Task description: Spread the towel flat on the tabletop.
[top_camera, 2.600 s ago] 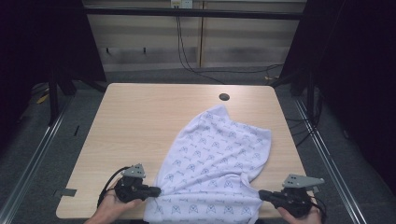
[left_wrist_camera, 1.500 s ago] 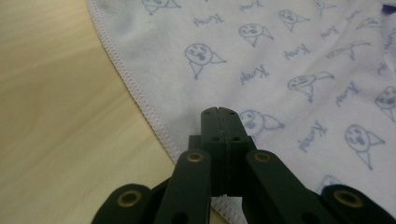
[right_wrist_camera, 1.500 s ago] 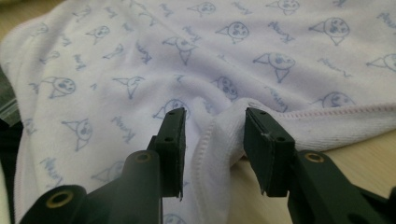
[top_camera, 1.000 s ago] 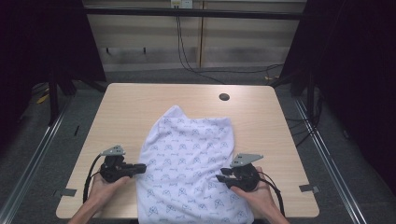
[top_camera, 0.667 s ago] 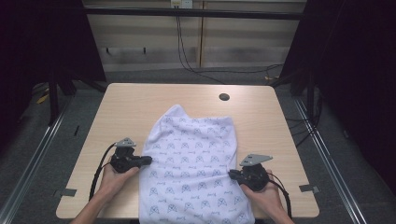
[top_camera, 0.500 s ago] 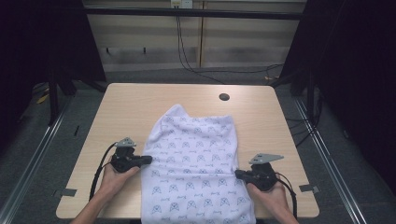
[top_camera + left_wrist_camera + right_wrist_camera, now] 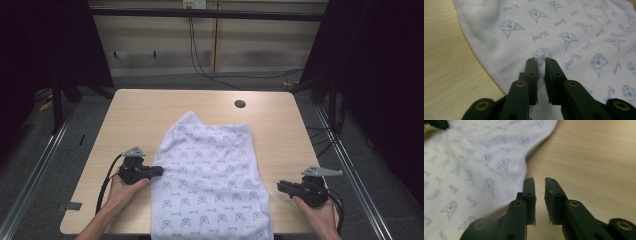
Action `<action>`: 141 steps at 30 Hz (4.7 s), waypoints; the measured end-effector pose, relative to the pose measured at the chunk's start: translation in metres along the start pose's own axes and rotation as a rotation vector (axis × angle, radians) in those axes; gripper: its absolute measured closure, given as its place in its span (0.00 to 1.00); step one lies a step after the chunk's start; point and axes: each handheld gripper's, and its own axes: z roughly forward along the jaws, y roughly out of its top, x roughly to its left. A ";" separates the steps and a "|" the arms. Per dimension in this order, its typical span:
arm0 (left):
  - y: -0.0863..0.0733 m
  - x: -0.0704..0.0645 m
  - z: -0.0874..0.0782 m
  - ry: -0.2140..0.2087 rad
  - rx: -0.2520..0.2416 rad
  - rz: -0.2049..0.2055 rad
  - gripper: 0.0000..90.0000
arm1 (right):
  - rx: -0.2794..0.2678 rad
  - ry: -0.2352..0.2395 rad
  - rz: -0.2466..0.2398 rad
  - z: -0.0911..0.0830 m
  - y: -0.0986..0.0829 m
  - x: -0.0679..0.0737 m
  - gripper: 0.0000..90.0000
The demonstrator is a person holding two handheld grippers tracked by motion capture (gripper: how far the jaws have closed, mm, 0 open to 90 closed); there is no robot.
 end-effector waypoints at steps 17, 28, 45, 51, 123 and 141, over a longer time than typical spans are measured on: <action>0.018 0.005 0.014 0.073 0.024 0.071 0.98 | 0.108 0.013 -0.255 0.124 0.069 0.027 0.62; -0.011 -0.040 -0.004 -0.094 0.107 0.110 0.90 | 0.154 0.040 -0.308 0.087 0.040 0.035 0.97; -0.002 -0.047 -0.018 -0.161 0.027 0.097 0.84 | 0.115 0.153 -0.214 0.030 0.014 0.034 0.81; 0.034 -0.007 0.014 -0.040 -0.026 0.021 0.88 | 0.002 0.047 -0.137 0.048 0.056 -0.001 0.75; 0.038 -0.036 0.055 -0.106 0.061 0.124 0.71 | 0.131 0.174 -0.156 0.069 0.016 0.042 0.66; 0.057 -0.009 0.007 -0.062 -0.160 0.026 0.99 | -0.022 0.162 -0.094 0.048 0.043 0.023 0.94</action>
